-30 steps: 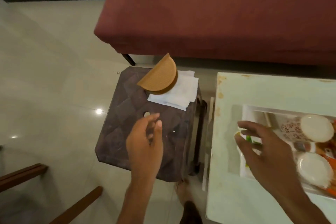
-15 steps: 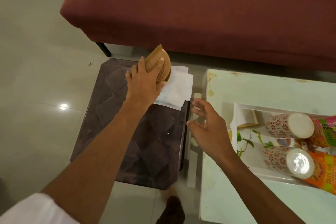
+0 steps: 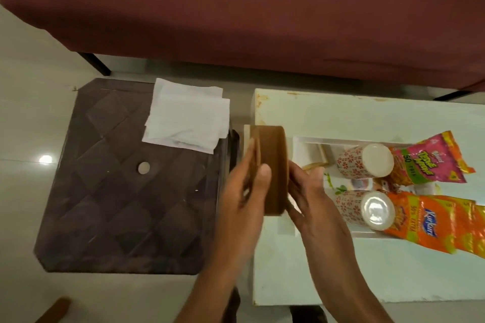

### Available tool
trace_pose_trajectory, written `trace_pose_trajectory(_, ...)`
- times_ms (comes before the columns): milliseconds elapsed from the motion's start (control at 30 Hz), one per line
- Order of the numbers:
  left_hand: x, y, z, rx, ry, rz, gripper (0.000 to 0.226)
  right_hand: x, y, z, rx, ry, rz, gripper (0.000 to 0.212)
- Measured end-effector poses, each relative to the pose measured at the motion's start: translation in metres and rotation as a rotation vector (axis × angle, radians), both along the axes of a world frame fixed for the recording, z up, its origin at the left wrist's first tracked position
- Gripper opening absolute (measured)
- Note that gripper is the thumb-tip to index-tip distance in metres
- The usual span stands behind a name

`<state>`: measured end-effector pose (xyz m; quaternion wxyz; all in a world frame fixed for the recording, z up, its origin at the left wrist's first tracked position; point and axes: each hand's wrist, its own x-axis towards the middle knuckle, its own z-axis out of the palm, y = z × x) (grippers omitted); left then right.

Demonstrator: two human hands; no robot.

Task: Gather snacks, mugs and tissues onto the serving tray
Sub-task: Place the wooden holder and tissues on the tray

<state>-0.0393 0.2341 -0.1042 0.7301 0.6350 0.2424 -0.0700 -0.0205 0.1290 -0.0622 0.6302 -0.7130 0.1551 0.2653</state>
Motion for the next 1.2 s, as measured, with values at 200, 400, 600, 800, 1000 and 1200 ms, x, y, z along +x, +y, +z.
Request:
trace_pose_trajectory(200, 0.003, -0.084, -0.024, -0.123, 0.127, -0.059, 0.059, -0.01, -0.059, -0.029, -0.126, 0.031, -0.123, 0.041)
trace_pose_trajectory(400, 0.027, -0.12, -0.055, -0.243, 0.302, -0.033, 0.045, 0.001, -0.097, -0.064, -0.132, 0.081, -0.21, 0.051)
trace_pose_trajectory(600, 0.048, -0.133, -0.075, -0.248, 0.364, -0.009, 0.047, 0.025, -0.114, -0.093, -0.171, 0.161, -0.161, 0.078)
trace_pose_trajectory(800, 0.059, -0.14, -0.088, -0.203, 0.381, -0.015, 0.053, 0.034, -0.118, -0.108, -0.174, 0.166, -0.143, 0.08)
trace_pose_trajectory(1000, 0.057, -0.14, -0.091, -0.238, 0.407, 0.006, 0.065, 0.035, -0.115, -0.113, -0.22, 0.172, -0.141, 0.078)
trace_pose_trajectory(1200, 0.048, -0.103, -0.062, -0.246, 0.34, 0.073, 0.06, 0.037, -0.103, -0.077, -0.404, -0.258, -0.15, 0.024)
